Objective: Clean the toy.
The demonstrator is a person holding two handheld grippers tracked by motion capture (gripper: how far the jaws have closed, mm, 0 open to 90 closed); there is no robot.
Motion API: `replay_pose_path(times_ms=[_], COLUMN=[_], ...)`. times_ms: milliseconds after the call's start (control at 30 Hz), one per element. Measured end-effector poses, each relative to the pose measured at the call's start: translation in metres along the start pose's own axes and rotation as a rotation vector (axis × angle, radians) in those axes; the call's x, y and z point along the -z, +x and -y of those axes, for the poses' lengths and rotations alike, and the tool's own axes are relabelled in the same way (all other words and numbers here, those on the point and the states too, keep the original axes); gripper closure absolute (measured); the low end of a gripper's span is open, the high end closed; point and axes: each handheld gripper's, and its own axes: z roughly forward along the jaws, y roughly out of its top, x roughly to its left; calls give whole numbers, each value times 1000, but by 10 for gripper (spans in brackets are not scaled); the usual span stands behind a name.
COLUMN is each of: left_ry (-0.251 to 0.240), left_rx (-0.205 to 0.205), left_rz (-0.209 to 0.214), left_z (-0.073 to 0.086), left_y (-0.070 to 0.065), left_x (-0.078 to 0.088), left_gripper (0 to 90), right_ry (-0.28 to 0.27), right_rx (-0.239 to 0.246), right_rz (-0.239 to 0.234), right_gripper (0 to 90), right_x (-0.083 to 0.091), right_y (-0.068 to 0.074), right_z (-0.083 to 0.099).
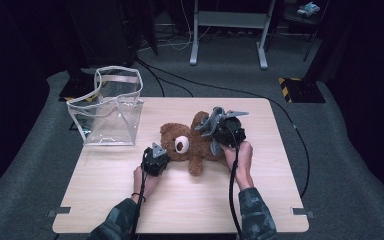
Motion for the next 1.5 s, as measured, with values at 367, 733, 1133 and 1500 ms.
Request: replay_pose_path(times_ms=[367, 733, 1133, 1500], left_ry=[11, 6, 17, 15], left_rx=[-13, 10, 11, -8], left_rz=[-17, 0, 9, -4], left_z=[-1, 0, -1, -1], left_y=[-1, 0, 2, -1], left_x=[-2, -2, -1, -1], left_gripper=[898, 899, 899, 899], right_ry=[-40, 36, 98, 18], right_rx=[113, 188, 162, 116], right_rz=[-70, -102, 51, 26], right_gripper=[760, 758, 759, 756], right_x=[6, -57, -57, -31], right_y=[43, 85, 50, 41], right_z=[-23, -52, -37, -40])
